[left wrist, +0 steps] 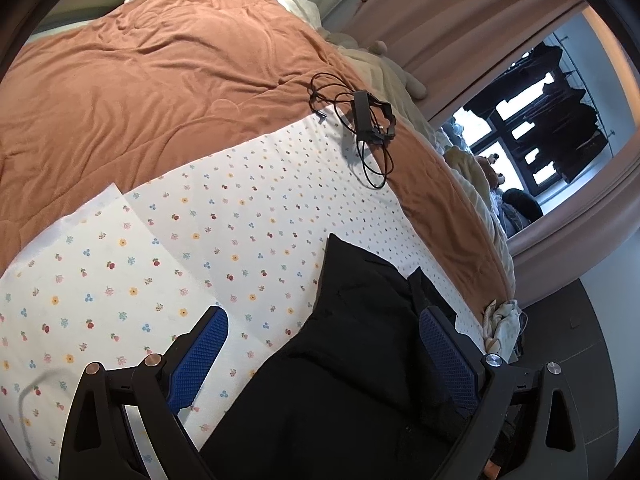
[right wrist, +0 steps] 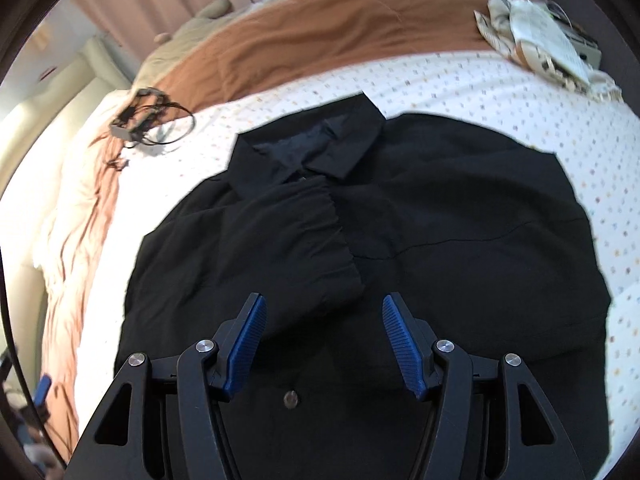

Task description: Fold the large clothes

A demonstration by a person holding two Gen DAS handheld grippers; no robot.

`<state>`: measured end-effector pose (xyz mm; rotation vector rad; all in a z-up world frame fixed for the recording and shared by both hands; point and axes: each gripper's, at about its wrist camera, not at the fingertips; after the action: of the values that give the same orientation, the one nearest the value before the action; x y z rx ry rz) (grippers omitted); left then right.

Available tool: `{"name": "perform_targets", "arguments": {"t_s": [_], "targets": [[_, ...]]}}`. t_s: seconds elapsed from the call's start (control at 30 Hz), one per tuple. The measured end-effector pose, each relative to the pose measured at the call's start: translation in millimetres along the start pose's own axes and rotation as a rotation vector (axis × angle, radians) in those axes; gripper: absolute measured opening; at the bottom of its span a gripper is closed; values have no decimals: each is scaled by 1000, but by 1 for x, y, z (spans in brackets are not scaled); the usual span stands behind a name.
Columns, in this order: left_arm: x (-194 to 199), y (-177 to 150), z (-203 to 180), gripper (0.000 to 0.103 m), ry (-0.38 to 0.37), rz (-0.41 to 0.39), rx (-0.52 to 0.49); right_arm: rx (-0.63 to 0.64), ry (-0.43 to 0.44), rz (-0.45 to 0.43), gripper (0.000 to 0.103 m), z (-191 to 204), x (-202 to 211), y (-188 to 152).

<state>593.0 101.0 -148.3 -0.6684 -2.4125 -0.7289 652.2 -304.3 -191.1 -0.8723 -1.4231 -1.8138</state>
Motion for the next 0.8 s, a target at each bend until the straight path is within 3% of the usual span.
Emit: {"name": "perform_targets", "arguments": {"t_s": [0.23, 0.4, 0.57, 0.8], "targets": [[-2, 4, 4, 97, 6, -1, 12, -81, 36, 31, 61, 1, -41, 3], [5, 7, 5, 97, 3, -19, 12, 16, 100, -27, 61, 41, -14, 11], [5, 8, 11, 97, 39, -19, 16, 70, 261, -68, 61, 89, 19, 18], [2, 6, 13, 97, 66, -15, 19, 167, 281, -95, 61, 115, 39, 15]]}}
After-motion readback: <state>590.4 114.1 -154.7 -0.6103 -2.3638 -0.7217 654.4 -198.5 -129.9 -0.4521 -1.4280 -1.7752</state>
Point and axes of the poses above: each gripper's, at about its wrist camera, not at the fingertips, and x roughly against the way its jaws point, z to its left, y to its top, and after that the axes turned 9 degrees about x, right-handed
